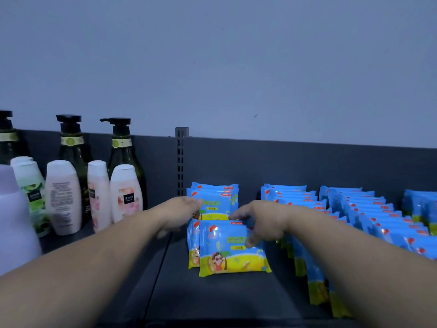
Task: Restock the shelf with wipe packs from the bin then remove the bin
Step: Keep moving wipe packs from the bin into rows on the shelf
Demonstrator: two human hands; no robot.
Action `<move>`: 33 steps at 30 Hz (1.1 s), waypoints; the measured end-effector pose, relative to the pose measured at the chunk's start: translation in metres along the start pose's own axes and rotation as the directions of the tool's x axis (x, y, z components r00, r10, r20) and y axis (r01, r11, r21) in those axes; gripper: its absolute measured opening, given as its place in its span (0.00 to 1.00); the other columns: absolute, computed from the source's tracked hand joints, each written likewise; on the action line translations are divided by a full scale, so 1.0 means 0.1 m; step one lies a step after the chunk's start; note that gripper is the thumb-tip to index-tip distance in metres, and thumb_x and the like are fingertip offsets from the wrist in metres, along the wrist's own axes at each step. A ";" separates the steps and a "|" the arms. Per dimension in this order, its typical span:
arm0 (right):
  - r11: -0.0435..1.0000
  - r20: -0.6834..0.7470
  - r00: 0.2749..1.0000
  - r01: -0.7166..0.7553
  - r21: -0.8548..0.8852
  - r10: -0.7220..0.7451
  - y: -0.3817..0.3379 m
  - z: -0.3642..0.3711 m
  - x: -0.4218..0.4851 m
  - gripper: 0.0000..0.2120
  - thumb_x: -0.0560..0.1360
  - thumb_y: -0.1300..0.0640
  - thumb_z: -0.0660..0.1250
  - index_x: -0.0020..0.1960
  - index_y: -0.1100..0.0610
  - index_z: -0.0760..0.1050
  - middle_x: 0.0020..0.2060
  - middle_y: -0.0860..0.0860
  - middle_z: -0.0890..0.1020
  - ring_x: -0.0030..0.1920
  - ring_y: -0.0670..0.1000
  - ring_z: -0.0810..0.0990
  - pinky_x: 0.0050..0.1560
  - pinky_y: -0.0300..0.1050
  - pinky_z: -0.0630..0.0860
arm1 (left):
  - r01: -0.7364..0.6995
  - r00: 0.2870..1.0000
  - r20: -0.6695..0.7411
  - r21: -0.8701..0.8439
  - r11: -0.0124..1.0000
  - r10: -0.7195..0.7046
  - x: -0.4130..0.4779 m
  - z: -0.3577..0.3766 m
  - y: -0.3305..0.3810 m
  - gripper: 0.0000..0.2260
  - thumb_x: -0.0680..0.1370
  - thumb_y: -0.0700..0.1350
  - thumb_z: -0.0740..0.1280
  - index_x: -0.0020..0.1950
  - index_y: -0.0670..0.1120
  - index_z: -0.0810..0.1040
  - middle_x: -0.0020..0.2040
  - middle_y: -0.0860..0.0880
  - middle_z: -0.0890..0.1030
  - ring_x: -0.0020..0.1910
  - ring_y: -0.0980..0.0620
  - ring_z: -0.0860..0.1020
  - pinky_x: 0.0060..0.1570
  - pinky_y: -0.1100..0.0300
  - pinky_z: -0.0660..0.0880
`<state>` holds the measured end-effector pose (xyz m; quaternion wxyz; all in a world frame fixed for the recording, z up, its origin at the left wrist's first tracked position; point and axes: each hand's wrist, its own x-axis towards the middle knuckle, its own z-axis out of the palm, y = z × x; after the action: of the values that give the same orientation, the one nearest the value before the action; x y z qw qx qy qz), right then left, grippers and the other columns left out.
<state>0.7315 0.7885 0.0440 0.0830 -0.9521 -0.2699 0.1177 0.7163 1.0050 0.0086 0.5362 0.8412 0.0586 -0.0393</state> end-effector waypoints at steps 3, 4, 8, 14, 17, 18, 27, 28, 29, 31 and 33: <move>0.999 -0.010 1.000 -0.009 0.039 0.009 0.00 0.06 0.08 0.35 0.70 0.58 0.76 0.73 0.47 0.66 0.65 0.45 0.76 0.64 0.49 0.75 0.66 0.47 0.71 | 0.050 0.998 0.038 -0.065 0.997 -0.047 0.07 0.09 -0.01 0.17 0.81 0.58 0.57 0.55 0.47 0.76 0.47 0.51 0.80 0.44 0.53 0.80 0.46 0.59 0.77; 0.999 -0.019 1.000 -0.012 0.041 0.013 0.01 0.07 0.10 0.35 0.70 0.58 0.75 0.73 0.48 0.66 0.65 0.46 0.76 0.64 0.49 0.75 0.67 0.47 0.71 | 0.046 0.998 0.049 -0.084 0.995 -0.042 0.07 0.12 0.00 0.17 0.81 0.58 0.56 0.52 0.46 0.76 0.44 0.52 0.80 0.41 0.55 0.79 0.43 0.60 0.76; 0.999 -0.009 1.000 -0.026 0.038 0.026 0.02 0.11 0.17 0.35 0.72 0.57 0.74 0.75 0.49 0.63 0.68 0.48 0.73 0.67 0.50 0.73 0.69 0.46 0.69 | -0.001 0.995 0.104 -0.001 1.000 0.001 0.13 0.12 -0.02 0.18 0.80 0.62 0.55 0.46 0.50 0.77 0.44 0.57 0.80 0.44 0.61 0.77 0.48 0.62 0.72; 0.990 0.076 0.996 -0.061 0.129 0.051 0.11 0.11 0.24 0.40 0.73 0.57 0.73 0.77 0.45 0.54 0.72 0.47 0.67 0.71 0.50 0.68 0.71 0.48 0.65 | -0.139 0.966 0.258 0.405 0.904 0.033 0.17 0.01 -0.16 0.36 0.59 0.70 0.73 0.63 0.58 0.74 0.60 0.61 0.77 0.59 0.59 0.76 0.65 0.58 0.70; 0.970 0.118 0.992 -0.078 0.229 0.052 0.15 0.12 0.27 0.46 0.71 0.57 0.75 0.78 0.43 0.49 0.75 0.47 0.63 0.73 0.51 0.65 0.72 0.49 0.64 | -0.156 0.969 0.246 0.506 0.848 0.031 0.17 0.01 -0.15 0.45 0.56 0.67 0.77 0.70 0.58 0.67 0.65 0.59 0.71 0.64 0.56 0.72 0.67 0.58 0.68; 0.969 0.121 0.992 -0.070 0.239 0.042 0.15 0.13 0.27 0.48 0.70 0.56 0.76 0.78 0.43 0.48 0.75 0.46 0.62 0.73 0.50 0.64 0.72 0.48 0.63 | -0.171 0.966 0.254 0.499 0.850 0.046 0.16 0.02 -0.14 0.45 0.56 0.65 0.78 0.70 0.59 0.67 0.66 0.58 0.71 0.64 0.56 0.71 0.67 0.58 0.68; 0.935 -0.094 0.992 0.115 0.336 -0.088 0.09 0.26 0.29 0.57 0.65 0.60 0.79 0.76 0.36 0.42 0.75 0.46 0.62 0.72 0.44 0.65 0.70 0.46 0.68 | -0.412 0.909 0.188 0.525 0.744 0.371 0.03 0.05 -0.22 0.45 0.62 0.54 0.80 0.74 0.58 0.61 0.75 0.61 0.53 0.74 0.61 0.53 0.70 0.67 0.53; 0.930 -0.138 0.986 0.134 0.342 -0.092 0.06 0.28 0.30 0.56 0.66 0.61 0.79 0.77 0.37 0.43 0.75 0.46 0.62 0.71 0.43 0.66 0.69 0.45 0.69 | -0.414 0.905 0.154 0.530 0.740 0.396 0.02 0.04 -0.22 0.46 0.62 0.54 0.80 0.75 0.58 0.60 0.77 0.60 0.52 0.75 0.60 0.52 0.70 0.66 0.53; 0.930 -0.185 0.978 0.154 0.334 -0.095 0.03 0.28 0.30 0.55 0.66 0.62 0.78 0.77 0.38 0.44 0.74 0.45 0.62 0.70 0.43 0.67 0.68 0.43 0.69 | -0.410 0.902 0.118 0.536 0.738 0.415 0.02 0.03 -0.23 0.46 0.62 0.54 0.80 0.75 0.57 0.60 0.77 0.59 0.52 0.75 0.60 0.52 0.71 0.66 0.53; 0.941 -0.272 0.957 0.179 0.286 -0.100 -0.02 0.29 0.34 0.53 0.68 0.62 0.76 0.77 0.39 0.45 0.74 0.43 0.60 0.69 0.42 0.66 0.67 0.40 0.69 | -0.397 0.896 0.061 0.553 0.733 0.439 0.05 0.02 -0.24 0.46 0.63 0.53 0.80 0.76 0.56 0.59 0.77 0.58 0.51 0.76 0.59 0.52 0.72 0.63 0.53; 0.950 -0.327 0.940 0.183 0.253 -0.095 -0.04 0.31 0.38 0.51 0.69 0.63 0.75 0.77 0.38 0.45 0.75 0.42 0.59 0.70 0.44 0.66 0.65 0.38 0.69 | -0.373 0.899 0.024 0.567 0.735 0.437 0.08 0.02 -0.23 0.46 0.64 0.53 0.79 0.77 0.55 0.58 0.78 0.57 0.51 0.76 0.57 0.52 0.74 0.60 0.54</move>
<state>0.7529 0.8155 0.0088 0.2663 -0.9156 -0.3013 -0.0027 0.7210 1.0136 -0.0144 0.2583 0.9534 -0.1105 0.1098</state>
